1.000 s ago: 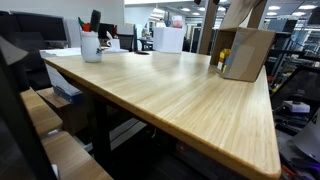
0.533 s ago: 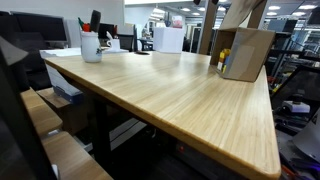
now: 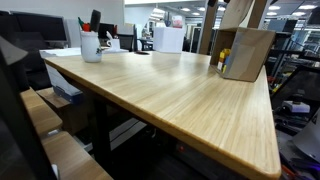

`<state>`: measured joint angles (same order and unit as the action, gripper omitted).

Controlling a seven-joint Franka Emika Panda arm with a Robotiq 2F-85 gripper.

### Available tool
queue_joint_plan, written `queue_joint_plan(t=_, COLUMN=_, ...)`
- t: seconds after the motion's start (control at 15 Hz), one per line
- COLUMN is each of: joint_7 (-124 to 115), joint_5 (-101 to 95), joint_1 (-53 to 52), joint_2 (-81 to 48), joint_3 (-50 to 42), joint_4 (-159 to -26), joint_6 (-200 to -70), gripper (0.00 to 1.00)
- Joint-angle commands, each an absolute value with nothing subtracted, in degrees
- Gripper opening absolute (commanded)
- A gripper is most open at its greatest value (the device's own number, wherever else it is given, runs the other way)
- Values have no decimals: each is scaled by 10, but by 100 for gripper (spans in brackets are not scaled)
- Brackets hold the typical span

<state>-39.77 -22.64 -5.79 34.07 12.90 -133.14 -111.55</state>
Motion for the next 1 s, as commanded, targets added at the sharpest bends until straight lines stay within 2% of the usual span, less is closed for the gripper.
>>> queue_joint_plan(t=0.0, joint_7=-363, joint_5=-202, joint_1=-55, joint_2=390, joint_3=140, joint_4=-1340, joint_6=-1065, gripper=100)
queue_joint_plan(t=0.33, joint_7=-354, joint_5=-187, joint_1=-61, joint_2=454, joint_3=147, joint_4=-1353, joint_6=-1026, gripper=100)
queue_joint_plan(t=0.93, joint_7=-358, joint_5=-175, joint_1=-63, joint_2=589, joint_3=150, joint_4=-1440, joint_6=-1077, gripper=100)
